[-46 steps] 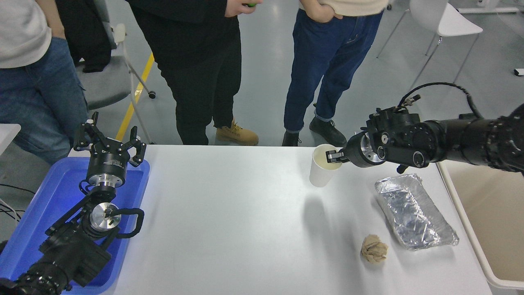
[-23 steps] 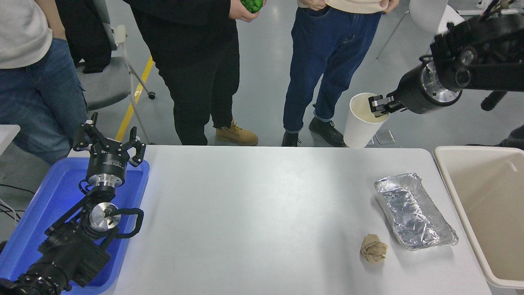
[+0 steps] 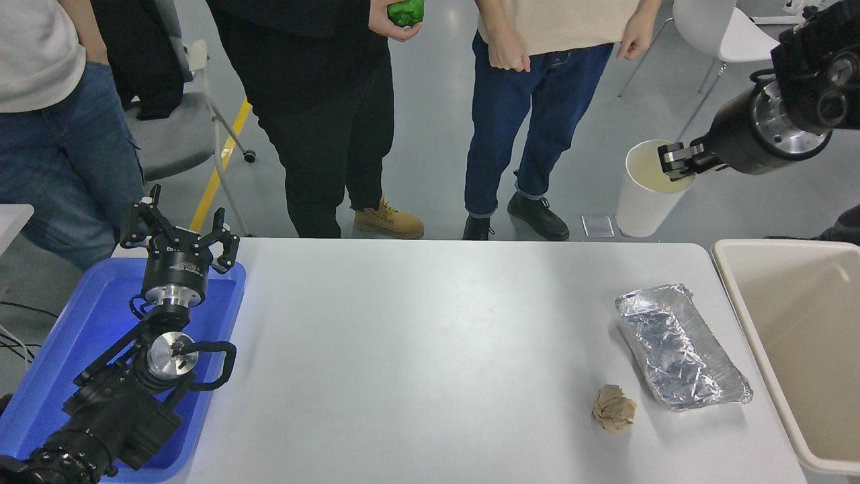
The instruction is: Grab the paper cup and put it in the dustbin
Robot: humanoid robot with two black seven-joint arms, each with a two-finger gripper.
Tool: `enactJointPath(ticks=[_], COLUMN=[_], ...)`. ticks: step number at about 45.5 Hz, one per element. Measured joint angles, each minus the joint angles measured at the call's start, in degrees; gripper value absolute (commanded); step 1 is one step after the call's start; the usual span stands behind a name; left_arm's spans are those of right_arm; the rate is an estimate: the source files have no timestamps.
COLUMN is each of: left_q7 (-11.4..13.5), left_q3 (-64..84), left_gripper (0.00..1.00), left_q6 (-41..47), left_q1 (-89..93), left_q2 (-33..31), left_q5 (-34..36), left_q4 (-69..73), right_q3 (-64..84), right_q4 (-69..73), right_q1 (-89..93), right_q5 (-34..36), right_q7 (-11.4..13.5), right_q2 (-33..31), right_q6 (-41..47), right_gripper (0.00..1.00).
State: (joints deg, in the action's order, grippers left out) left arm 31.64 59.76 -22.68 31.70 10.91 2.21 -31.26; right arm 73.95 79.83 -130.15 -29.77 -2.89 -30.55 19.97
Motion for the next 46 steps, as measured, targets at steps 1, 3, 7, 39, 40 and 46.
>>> enactJointPath(ticks=[1, 3, 7, 39, 40, 46], left_q7=[0.0, 0.0, 0.0, 0.0, 0.0, 0.0], left_q3=[0.0, 0.0, 0.0, 0.0, 0.0, 0.0], left_gripper=[0.99, 0.99, 0.99, 0.99, 0.99, 0.99], left_q6=[0.0, 0.0, 0.0, 0.0, 0.0, 0.0], left_q1=[0.0, 0.0, 0.0, 0.0, 0.0, 0.0], left_q2=[0.0, 0.0, 0.0, -0.1, -0.1, -0.1], left_q5=[0.0, 0.0, 0.0, 0.0, 0.0, 0.0], left_q4=[0.0, 0.0, 0.0, 0.0, 0.0, 0.0], right_q3=[0.1, 0.2, 0.1, -35.6, -36.4, -40.2], right_q4=[-0.6, -2.1, -5.8, -48.2, -49.1, -55.2], right_q1=[0.5, 1.8, 4.9, 62.4, 63.9, 73.4], right_q5=[-0.9, -3.2, -7.1, -13.9, -13.5, -8.0], right_q7=[0.0, 0.0, -0.1, -3.5, -3.6, -3.6], right_q2=[-1.1, -3.8, -8.9, -20.8, -20.4, -17.0], right_q6=[0.0, -0.1, -0.1, -7.5, -7.9, -9.8], right_gripper=[0.00, 0.00, 0.00, 0.00, 0.00, 0.00])
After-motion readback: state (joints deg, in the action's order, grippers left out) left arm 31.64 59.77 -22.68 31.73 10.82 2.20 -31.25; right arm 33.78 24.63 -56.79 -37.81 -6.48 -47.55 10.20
